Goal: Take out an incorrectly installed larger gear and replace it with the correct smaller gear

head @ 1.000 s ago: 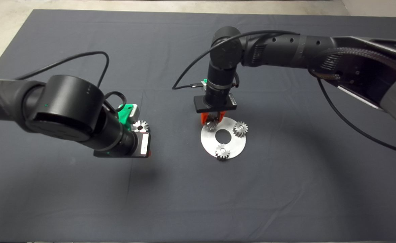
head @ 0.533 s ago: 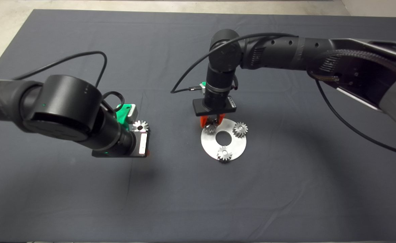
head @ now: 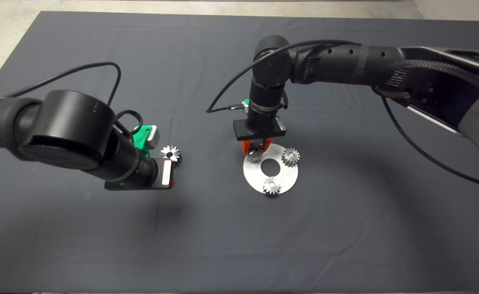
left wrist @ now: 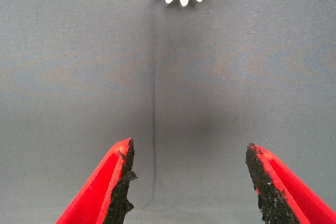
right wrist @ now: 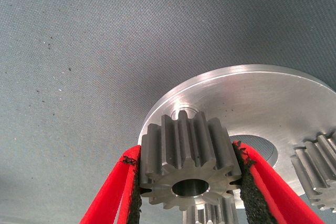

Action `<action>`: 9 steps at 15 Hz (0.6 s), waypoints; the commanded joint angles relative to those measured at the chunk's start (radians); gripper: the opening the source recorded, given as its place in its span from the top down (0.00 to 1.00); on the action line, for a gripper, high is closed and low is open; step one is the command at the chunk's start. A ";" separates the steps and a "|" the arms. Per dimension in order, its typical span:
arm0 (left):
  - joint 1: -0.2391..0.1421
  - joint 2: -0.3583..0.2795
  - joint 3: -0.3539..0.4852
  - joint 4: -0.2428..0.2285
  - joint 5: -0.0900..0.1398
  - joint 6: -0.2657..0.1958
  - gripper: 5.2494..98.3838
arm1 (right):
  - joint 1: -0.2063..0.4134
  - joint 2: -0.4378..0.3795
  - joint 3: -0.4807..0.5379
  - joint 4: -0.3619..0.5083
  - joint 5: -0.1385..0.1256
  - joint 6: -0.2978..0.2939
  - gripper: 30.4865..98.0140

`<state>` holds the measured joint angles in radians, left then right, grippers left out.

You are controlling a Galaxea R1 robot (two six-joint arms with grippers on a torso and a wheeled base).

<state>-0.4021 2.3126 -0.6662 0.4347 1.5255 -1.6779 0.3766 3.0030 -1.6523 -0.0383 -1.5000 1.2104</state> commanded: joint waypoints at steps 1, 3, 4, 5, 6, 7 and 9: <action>-0.011 -0.009 0.013 0.009 0.085 0.003 0.48 | 0.002 0.004 0.008 0.036 -0.011 0.004 0.83; -0.011 -0.006 0.013 0.009 0.085 0.003 0.48 | 0.002 0.003 0.005 0.035 -0.011 0.001 0.80; -0.011 -0.005 0.013 0.009 0.085 0.003 0.48 | 0.001 0.003 0.004 0.036 -0.010 -0.002 0.80; -0.011 -0.005 0.013 0.009 0.085 0.003 0.48 | 0.002 0.003 0.004 0.037 -0.011 -0.002 0.80; -0.011 -0.003 0.013 0.009 0.085 0.003 0.48 | 0.002 0.003 0.002 0.037 -0.011 -0.002 0.80; -0.011 -0.001 0.013 0.008 0.085 0.003 0.48 | 0.005 0.000 0.002 0.037 -0.014 -0.002 0.80; -0.011 -0.004 0.010 0.007 0.084 0.003 0.48 | 0.018 -0.008 0.007 0.038 -0.032 -0.005 0.80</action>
<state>-0.4017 2.3083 -0.6660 0.4347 1.5255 -1.6779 0.3545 3.0030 -1.6523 -0.0364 -1.5123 1.2085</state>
